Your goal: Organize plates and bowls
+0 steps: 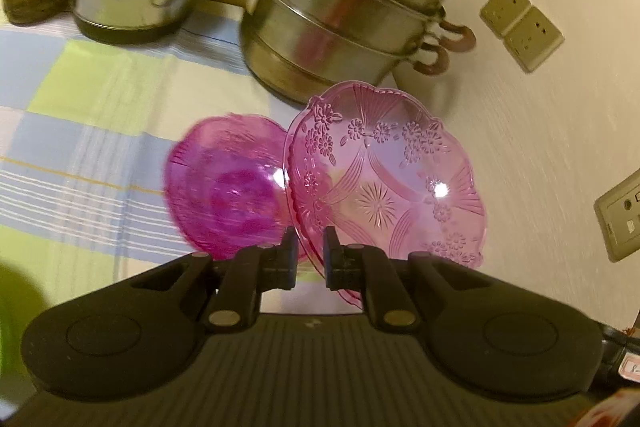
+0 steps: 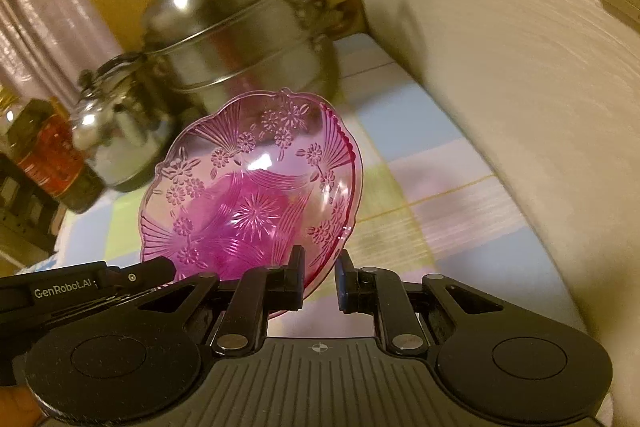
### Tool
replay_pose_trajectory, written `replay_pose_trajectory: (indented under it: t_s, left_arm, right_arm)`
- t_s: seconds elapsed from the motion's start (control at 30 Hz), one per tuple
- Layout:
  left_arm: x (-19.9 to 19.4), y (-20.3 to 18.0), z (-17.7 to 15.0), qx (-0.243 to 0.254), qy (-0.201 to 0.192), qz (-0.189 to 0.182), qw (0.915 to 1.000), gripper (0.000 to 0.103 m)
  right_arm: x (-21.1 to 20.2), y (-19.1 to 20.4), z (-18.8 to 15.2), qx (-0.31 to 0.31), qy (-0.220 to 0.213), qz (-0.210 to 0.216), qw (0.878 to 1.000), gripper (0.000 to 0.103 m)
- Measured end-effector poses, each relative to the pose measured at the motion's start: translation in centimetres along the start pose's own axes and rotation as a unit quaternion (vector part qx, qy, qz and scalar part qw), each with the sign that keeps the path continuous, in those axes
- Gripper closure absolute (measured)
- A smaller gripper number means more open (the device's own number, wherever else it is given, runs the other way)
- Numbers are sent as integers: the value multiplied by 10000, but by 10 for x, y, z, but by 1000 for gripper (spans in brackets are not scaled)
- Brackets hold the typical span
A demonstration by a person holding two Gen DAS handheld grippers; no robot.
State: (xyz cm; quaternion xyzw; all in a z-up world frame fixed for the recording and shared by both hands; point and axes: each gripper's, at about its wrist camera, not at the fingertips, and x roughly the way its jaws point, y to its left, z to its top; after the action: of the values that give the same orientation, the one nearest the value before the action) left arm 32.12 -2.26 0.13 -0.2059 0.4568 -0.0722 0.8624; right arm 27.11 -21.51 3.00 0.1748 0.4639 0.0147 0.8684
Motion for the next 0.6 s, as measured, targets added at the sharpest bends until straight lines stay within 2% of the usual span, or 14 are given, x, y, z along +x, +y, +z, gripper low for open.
replay_pose_trajectory:
  t_s: [0.27, 0.6]
  left_arm:
    - [-16, 25, 0, -124, -73, 94, 9999, 92]
    - [-10, 41, 3, -182, -30, 130, 9997, 92]
  right_arm:
    - [2, 31, -6, -193, 66, 114, 9997, 88]
    - [17, 41, -8, -273, 198, 101, 9994, 88]
